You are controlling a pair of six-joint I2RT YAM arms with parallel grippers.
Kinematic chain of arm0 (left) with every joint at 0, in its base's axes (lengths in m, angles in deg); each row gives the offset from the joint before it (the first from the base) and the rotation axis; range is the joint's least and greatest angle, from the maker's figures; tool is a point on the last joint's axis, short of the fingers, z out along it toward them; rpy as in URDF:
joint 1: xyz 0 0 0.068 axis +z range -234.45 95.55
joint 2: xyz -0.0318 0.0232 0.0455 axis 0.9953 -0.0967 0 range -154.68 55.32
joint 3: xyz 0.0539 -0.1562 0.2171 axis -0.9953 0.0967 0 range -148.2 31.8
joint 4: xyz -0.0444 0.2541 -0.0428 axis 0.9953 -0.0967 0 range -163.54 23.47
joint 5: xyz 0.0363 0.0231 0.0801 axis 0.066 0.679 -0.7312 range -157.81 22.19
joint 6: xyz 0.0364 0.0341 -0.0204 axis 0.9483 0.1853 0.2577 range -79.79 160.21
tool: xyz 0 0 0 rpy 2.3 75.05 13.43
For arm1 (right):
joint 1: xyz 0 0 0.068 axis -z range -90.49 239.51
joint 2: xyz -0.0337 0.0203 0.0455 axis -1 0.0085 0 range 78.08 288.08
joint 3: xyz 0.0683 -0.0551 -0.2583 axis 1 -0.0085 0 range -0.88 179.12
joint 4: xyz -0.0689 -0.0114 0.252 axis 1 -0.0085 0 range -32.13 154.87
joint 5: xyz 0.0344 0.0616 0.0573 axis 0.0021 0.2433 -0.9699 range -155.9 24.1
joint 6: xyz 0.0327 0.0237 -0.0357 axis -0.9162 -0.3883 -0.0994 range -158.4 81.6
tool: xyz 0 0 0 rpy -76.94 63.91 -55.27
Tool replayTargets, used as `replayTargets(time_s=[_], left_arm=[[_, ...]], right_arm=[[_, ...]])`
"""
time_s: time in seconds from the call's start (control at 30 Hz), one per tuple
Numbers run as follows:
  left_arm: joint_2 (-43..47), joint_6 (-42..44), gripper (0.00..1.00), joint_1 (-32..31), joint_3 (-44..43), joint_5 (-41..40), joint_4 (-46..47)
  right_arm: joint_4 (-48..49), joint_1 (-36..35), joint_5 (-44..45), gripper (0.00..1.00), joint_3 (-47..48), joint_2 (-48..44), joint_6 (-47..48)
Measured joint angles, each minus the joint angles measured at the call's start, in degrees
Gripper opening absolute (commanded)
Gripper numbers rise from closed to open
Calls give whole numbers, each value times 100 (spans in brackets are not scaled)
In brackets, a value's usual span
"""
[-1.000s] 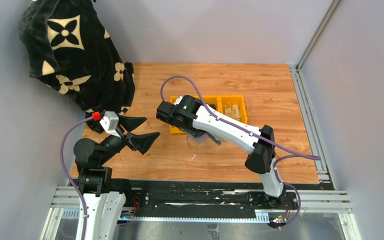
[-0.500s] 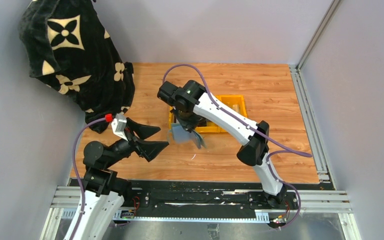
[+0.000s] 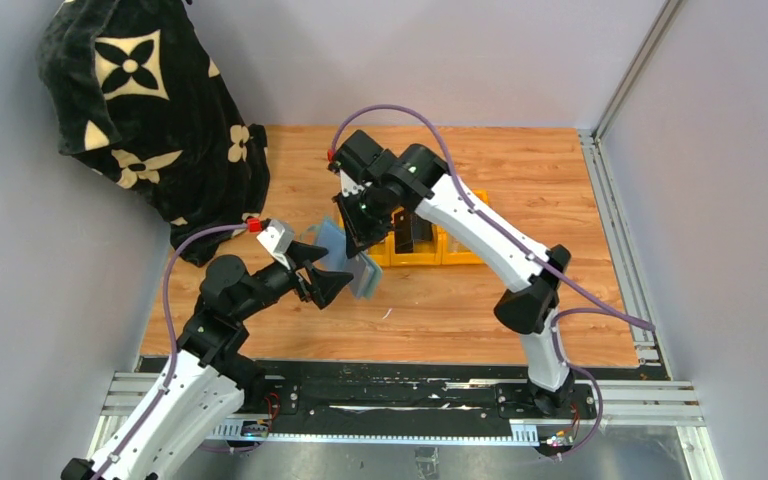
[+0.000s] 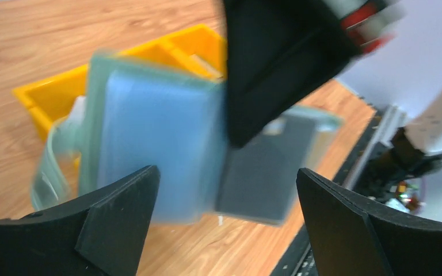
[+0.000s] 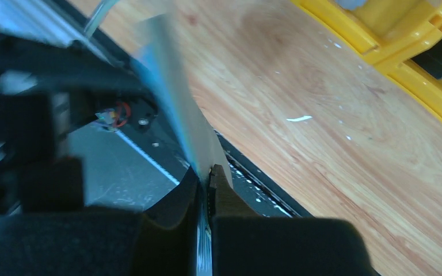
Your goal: Take the credit cards out of the card holder
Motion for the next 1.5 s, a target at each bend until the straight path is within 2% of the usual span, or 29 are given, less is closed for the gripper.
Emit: replayTargets(time_s=[0.13,0.3,0.43,0.6,0.97,1.07,1.2,1.3,1.5], left_arm=[[-61,616,100,-63,-369,-756,-662],[254,750,100,-66,-767,-1150,-1106],[553,387,100,-66,-916,-1003,-1231],[673,-181,100,-66,-951,-933,-1340],[841,-1128,100,-66,-1412,-881,-1620],[833,-1438,100,-66,-1526,-800,-1624],[717,-1971,90,-55,-1550,-442,-1502],[498,-2426,79,76,-1550,37,-1226],[44,-3467,43,625,-1537,1067,-199]], right_arm=[[352,2,-365,0,-232,-590,-22],[929,35,-866,0,-1038,-1305,22],[1445,35,-1340,0,-1729,-1714,66],[1849,35,-1692,0,-2105,-1969,142],[3322,79,-2092,0,-3390,-3276,125],[3589,114,-2153,0,-3512,-3394,57],[3950,140,-2262,0,-3698,-3442,-61],[4192,140,-2337,0,-3851,-3456,-146],[4638,155,-2551,0,-4269,-3694,-293]])
